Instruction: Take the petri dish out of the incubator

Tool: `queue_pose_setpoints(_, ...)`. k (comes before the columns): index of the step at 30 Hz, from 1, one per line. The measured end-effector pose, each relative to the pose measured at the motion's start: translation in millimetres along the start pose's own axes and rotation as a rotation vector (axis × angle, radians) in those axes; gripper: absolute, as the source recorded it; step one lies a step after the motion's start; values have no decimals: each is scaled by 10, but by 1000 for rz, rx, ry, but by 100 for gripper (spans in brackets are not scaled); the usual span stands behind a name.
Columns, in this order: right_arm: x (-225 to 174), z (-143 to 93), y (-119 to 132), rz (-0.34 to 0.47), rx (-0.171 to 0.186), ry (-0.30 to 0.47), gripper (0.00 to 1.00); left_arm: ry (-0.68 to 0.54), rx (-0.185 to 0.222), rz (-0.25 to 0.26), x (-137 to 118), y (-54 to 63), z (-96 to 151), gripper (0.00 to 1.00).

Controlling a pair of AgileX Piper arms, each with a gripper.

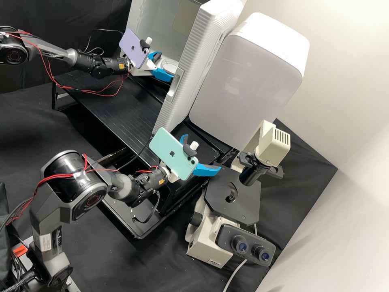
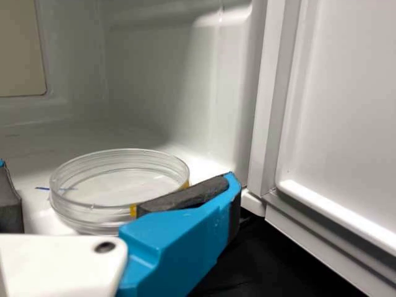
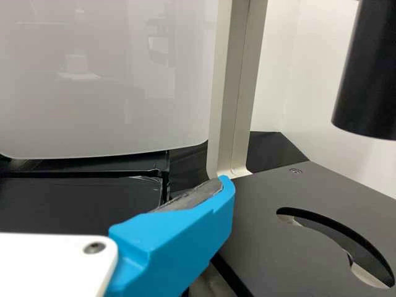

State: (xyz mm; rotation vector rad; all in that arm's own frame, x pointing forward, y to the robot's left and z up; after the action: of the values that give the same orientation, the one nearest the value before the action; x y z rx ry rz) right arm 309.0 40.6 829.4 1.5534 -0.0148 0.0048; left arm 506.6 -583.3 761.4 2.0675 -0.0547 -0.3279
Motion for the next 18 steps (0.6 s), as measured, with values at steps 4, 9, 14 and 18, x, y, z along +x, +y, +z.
queue_pose_setpoints(4, 0, 0, 0, 0, 0, 0, 100, 1, 0, -2, 3, -11, -3, 100)
queue_pose_setpoints(9, 0, 0, 0, 0, 0, 0, 100, 1, 7, -2, 3, -11, -3, 100)
queue_pose_setpoints(14, 0, 0, 0, 0, 0, 0, 100, 1, 8, 1, 5, -2, -1, 100)
queue_pose_setpoints(18, 0, 0, 0, 0, 0, 0, 100, 0, 29, 5, 15, 25, 5, 100)
